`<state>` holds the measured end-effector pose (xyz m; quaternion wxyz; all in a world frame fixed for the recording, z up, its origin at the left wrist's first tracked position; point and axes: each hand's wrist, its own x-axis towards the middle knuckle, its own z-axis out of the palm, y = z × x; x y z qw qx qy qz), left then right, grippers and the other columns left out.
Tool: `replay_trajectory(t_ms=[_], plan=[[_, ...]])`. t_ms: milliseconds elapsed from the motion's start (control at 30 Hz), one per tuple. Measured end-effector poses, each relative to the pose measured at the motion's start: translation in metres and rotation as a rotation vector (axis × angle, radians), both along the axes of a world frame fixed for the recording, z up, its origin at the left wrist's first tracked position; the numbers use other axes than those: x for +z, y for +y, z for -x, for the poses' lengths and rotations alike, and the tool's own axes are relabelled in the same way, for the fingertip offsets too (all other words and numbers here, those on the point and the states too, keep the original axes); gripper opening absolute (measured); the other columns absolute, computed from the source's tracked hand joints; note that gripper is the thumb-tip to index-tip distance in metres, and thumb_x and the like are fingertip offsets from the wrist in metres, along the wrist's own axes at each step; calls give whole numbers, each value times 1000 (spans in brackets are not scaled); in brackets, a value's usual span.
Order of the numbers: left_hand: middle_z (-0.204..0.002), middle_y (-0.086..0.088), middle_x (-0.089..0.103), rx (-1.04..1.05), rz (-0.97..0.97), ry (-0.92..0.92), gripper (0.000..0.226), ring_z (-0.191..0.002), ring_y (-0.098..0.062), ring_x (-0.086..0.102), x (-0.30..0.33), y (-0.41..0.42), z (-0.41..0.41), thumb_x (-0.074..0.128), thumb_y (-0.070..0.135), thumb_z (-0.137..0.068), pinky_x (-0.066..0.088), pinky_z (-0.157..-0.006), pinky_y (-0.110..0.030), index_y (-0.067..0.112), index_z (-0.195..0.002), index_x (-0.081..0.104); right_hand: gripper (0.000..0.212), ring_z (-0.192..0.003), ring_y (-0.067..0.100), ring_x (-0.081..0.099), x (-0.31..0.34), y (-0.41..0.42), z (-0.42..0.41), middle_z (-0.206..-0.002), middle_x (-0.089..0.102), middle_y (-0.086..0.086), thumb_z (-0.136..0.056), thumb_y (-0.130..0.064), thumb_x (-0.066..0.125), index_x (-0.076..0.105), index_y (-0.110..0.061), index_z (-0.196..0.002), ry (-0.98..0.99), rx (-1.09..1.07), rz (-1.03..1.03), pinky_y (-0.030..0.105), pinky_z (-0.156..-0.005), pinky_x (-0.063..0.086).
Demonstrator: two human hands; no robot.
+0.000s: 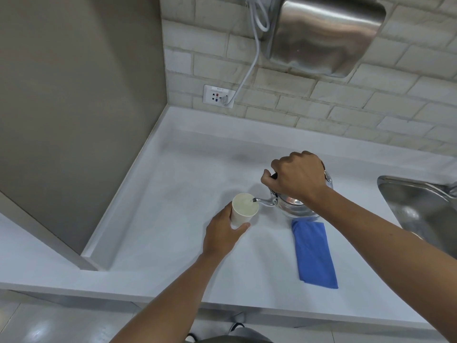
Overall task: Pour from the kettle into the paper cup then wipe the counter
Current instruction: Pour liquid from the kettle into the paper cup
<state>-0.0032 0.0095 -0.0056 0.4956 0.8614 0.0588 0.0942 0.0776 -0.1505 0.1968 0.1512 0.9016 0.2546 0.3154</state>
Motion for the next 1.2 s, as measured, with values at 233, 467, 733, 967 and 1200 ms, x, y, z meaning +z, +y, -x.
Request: replay_trajectory(t_ms=[233,467,733,967,1200], plan=[[-114,22,67,3,7,8,66,-99,-3,59,1,0,2,77,59,-71,43,-78,-21,44,-130,50,41,-39,22,18,-3,0,1,-39,22,-2,-75,-35,51,33,-15,-44,3,0,-20,23,-51,20],[-106,26,63,-3,9,2,66,-92,1,54,1,1,1,78,59,-72,41,-76,-18,45,-130,49,42,-38,21,17,0,0,0,-39,22,-2,-76,-35,51,33,-15,-44,5,-5,-6,23,-52,19],[-111,22,66,-3,5,-12,67,-93,1,55,1,0,1,80,57,-72,43,-77,-19,43,-131,51,41,-39,21,18,0,-1,0,-39,22,-2,-76,-35,51,35,-14,-44,-4,-6,-6,22,-52,19],[-108,26,64,-3,3,-18,66,-93,3,54,2,0,2,79,59,-72,37,-73,-8,45,-129,49,42,-38,21,17,2,0,0,-39,22,-3,-75,-36,51,34,-14,-44,-16,-4,-5,22,-52,18],[-109,27,65,-8,38,-11,67,-97,1,59,2,0,2,76,60,-70,42,-77,-15,47,-130,49,42,-38,21,17,2,0,-2,-39,20,-2,-76,-36,51,32,-15,-45,-17,4,-9,23,-51,18]])
